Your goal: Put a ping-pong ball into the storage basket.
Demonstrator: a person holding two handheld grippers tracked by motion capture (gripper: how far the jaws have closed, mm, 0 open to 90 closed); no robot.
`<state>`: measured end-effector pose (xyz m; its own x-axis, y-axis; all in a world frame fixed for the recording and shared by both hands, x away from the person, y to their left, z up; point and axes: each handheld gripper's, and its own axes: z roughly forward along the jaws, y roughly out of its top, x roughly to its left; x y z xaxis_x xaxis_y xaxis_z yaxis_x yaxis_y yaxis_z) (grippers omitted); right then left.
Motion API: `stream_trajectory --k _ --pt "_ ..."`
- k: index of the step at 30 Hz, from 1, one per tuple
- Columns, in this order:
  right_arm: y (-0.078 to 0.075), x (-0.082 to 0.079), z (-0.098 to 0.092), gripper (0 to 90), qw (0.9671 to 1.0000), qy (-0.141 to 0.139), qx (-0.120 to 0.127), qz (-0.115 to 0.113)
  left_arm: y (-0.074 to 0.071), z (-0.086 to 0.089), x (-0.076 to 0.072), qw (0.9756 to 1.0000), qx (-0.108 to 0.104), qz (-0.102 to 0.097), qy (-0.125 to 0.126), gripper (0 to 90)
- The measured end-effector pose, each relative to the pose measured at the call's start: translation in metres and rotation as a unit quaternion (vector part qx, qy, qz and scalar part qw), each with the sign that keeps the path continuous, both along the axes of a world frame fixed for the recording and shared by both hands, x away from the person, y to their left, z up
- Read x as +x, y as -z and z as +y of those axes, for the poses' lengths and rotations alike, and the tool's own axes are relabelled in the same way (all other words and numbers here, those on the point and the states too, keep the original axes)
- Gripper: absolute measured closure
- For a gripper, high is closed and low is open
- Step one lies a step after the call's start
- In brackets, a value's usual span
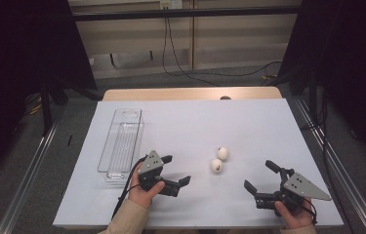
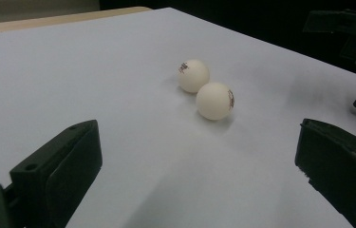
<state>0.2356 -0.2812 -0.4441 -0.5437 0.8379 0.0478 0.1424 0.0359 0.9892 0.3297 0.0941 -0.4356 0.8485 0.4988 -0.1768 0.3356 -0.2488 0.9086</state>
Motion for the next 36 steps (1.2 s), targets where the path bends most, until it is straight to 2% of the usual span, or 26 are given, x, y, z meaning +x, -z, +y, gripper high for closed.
stream_trajectory --k 22,36 --pt "0.000 0.000 0.000 1.1 1.0000 -0.001 0.001 0.000 0.002 -0.011 0.003 0.9999 0.011 0.003 0.008 1.7" --pt "0.000 0.000 0.000 1.1 1.0000 0.001 0.003 0.001 0.004 -0.019 0.004 0.9997 0.015 0.013 0.012 1.8"
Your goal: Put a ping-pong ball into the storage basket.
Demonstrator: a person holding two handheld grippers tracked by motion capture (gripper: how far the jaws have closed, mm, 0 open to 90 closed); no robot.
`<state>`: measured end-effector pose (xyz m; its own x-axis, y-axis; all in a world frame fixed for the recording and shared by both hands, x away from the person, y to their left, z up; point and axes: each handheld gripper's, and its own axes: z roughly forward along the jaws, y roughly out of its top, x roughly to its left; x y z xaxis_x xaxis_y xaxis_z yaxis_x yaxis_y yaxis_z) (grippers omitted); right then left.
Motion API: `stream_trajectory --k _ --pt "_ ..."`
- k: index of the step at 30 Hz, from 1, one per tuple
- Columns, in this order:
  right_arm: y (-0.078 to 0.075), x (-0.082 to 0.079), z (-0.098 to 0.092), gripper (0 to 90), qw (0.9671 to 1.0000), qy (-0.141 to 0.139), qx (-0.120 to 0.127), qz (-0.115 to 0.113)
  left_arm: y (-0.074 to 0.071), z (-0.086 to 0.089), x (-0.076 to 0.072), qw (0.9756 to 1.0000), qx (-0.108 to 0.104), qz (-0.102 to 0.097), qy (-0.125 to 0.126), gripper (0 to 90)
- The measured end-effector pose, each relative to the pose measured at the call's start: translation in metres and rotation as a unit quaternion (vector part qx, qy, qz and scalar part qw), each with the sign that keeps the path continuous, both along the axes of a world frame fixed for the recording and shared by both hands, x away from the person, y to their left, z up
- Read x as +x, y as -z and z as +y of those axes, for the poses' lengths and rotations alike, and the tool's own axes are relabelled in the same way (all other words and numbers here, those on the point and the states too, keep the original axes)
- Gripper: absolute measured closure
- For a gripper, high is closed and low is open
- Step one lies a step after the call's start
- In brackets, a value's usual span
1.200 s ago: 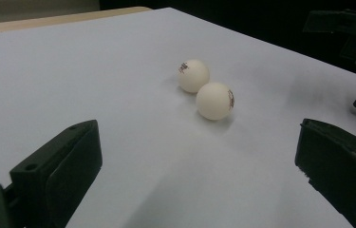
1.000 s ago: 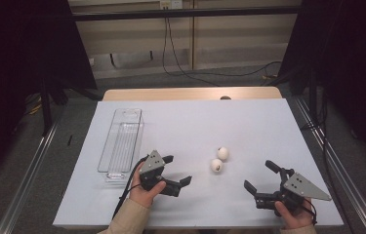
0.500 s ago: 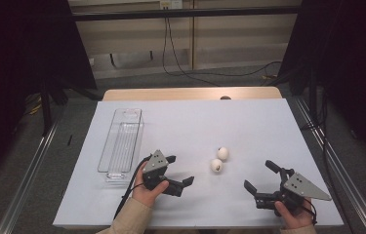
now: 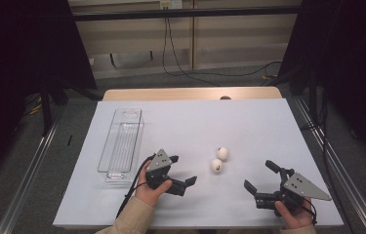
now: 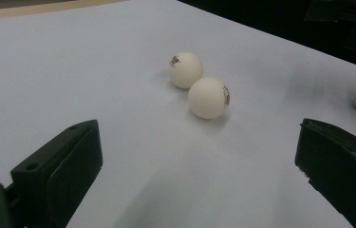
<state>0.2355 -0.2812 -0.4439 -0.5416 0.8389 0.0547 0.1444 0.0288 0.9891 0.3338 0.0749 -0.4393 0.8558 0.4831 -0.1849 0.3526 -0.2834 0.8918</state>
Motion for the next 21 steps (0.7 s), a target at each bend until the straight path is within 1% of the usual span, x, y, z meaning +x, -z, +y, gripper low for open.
stream_trajectory --k 1,3,5,10,11,14,18,21 --pt "0.0001 0.0000 0.0000 1.1 1.0000 0.001 0.004 0.001 0.0000 -0.0007 0.0000 1.0000 0.004 0.000 0.002 1.8" --pt "0.0004 0.0005 -0.0003 1.1 1.0000 0.001 0.004 0.003 0.0002 -0.0029 -0.0009 1.0000 0.007 0.000 0.004 1.8" --pt "-0.0002 0.0001 -0.0011 1.1 1.0000 0.002 0.005 0.000 0.0003 -0.0045 -0.0011 1.0000 0.005 0.000 0.005 1.8" --pt "0.0004 0.0015 -0.0018 1.1 1.0000 0.001 0.005 0.003 0.0009 -0.0064 0.0022 1.0000 0.007 0.003 0.000 2.0" --pt "0.0001 0.0011 -0.0017 1.1 1.0000 0.003 0.004 0.001 0.0008 -0.0062 0.0023 0.9999 0.011 0.003 0.000 2.0" --pt "-0.0013 -0.0007 -0.0009 1.1 1.0000 0.000 0.002 -0.004 0.0000 -0.0069 0.0016 0.9999 0.013 0.002 0.000 2.0" --pt "-0.0003 0.0002 0.0008 1.1 1.0000 -0.001 0.001 -0.002 -0.0001 -0.0072 0.0019 0.9999 0.013 0.002 -0.002 2.0" --pt "-0.0010 -0.0006 0.0011 1.1 1.0000 -0.001 0.001 -0.003 -0.0002 -0.0073 0.0020 0.9998 0.018 0.004 -0.006 2.0"
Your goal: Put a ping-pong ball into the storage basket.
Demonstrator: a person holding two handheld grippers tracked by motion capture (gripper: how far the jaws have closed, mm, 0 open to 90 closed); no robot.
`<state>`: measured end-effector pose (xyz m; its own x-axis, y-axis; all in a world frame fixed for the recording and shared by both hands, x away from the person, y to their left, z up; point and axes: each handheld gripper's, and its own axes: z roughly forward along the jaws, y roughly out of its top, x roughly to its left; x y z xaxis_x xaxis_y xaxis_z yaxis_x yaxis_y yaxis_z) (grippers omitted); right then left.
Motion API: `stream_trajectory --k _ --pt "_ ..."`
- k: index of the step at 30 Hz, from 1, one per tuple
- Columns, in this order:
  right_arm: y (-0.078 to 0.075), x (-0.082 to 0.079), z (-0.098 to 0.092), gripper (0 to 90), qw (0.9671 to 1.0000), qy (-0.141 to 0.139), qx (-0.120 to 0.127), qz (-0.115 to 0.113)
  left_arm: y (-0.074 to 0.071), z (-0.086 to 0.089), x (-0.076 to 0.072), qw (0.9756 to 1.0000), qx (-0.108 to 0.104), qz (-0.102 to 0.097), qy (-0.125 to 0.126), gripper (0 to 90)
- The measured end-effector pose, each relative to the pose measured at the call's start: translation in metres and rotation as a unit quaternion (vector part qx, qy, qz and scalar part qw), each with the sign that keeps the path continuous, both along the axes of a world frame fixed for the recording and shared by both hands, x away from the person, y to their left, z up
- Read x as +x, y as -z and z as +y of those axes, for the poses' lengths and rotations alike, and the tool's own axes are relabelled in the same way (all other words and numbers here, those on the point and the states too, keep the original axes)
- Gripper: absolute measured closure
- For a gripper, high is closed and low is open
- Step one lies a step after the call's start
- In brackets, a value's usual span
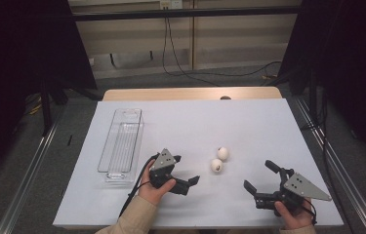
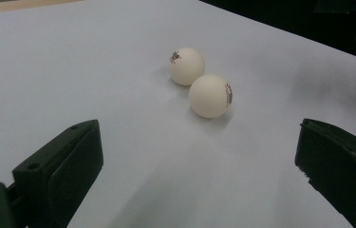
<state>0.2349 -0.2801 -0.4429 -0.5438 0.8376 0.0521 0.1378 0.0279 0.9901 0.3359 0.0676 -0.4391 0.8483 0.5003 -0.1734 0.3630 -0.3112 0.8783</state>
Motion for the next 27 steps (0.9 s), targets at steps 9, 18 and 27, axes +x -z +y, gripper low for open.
stream_trajectory --k 9,18,27 --pt "0.000 0.000 0.000 1.1 1.0000 0.001 0.001 -0.001 0.000 -0.004 0.000 1.0000 0.006 -0.001 0.005 2.1" --pt "0.000 0.000 -0.001 1.1 1.0000 0.003 0.004 0.002 -0.001 -0.011 0.000 0.9999 0.010 -0.002 0.012 2.2" --pt "0.000 0.000 -0.001 1.1 1.0000 0.004 0.004 0.002 -0.001 -0.012 0.000 0.9998 0.012 -0.001 0.013 2.2"
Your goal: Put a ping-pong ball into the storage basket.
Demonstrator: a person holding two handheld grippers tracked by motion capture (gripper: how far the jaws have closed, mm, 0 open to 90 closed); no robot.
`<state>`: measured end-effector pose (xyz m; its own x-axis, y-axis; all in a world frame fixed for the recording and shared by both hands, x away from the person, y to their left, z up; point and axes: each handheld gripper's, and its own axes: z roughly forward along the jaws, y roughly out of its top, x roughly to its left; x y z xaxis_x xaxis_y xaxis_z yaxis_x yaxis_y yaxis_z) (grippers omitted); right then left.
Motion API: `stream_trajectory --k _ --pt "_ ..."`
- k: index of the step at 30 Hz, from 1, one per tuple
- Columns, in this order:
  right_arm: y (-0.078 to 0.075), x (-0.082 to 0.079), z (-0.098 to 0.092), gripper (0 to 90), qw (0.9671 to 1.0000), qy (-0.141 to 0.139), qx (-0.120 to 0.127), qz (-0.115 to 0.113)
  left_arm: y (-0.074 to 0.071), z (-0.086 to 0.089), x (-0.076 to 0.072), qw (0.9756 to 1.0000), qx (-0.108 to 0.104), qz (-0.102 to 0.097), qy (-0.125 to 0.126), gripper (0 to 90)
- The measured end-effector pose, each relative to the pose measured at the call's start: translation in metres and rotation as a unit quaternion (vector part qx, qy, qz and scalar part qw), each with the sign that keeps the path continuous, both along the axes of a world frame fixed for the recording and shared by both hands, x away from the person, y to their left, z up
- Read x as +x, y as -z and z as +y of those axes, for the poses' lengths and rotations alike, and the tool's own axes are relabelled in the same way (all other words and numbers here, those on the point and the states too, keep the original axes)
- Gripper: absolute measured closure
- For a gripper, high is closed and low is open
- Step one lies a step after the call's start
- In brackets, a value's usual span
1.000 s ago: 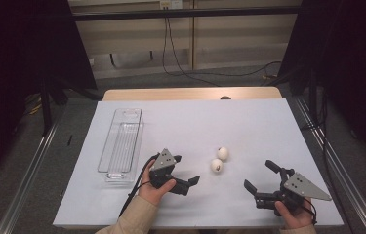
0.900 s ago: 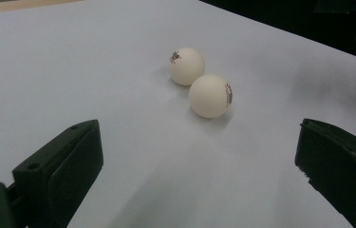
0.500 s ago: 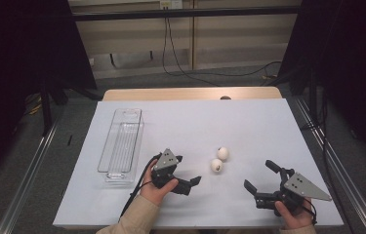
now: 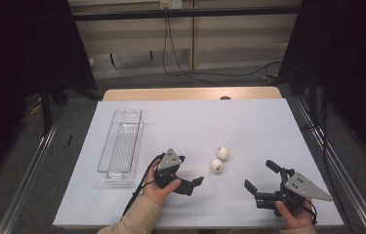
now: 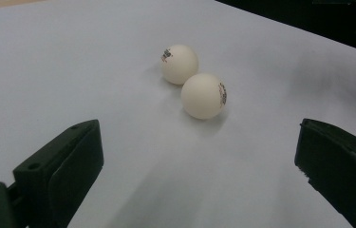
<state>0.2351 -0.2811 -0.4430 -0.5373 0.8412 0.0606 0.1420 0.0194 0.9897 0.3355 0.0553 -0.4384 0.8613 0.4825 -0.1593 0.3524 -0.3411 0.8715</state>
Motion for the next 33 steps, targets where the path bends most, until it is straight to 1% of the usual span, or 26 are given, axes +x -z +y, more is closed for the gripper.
stream_trajectory --k 7,9,15,18,20,21,26,30,33 --pt "0.000 0.000 -0.001 1.1 1.0000 0.001 0.001 0.000 0.001 -0.002 0.000 1.0000 0.004 0.004 0.003 2.1" --pt "0.000 0.000 -0.001 1.1 1.0000 0.001 0.000 0.000 0.001 -0.002 0.000 1.0000 0.005 0.001 0.005 2.1" --pt "0.000 0.000 0.000 1.1 1.0000 0.000 0.000 0.001 0.001 -0.004 0.001 1.0000 0.002 0.005 0.000 2.2" --pt "0.000 0.001 0.000 1.1 1.0000 0.000 0.001 0.000 0.001 -0.006 0.002 1.0000 0.007 0.004 0.004 2.2" --pt "0.000 0.000 0.000 1.1 1.0000 0.000 0.001 -0.001 0.001 -0.009 0.002 0.9999 0.005 0.006 0.008 2.2" --pt "0.000 0.000 -0.001 1.1 1.0000 0.000 0.001 -0.001 0.001 -0.010 0.002 0.9999 0.009 0.006 0.009 2.2" --pt "0.001 0.001 -0.001 1.1 1.0000 0.001 0.003 0.001 0.002 -0.010 0.003 0.9999 0.011 0.005 0.010 2.2" --pt "0.001 0.001 -0.001 1.1 1.0000 -0.001 0.002 0.000 0.001 -0.010 0.003 0.9999 0.009 0.007 0.010 2.2" --pt "0.001 0.001 -0.001 1.2 1.0000 0.002 0.003 0.000 0.001 -0.011 0.003 0.9999 0.003 0.011 0.005 2.2"
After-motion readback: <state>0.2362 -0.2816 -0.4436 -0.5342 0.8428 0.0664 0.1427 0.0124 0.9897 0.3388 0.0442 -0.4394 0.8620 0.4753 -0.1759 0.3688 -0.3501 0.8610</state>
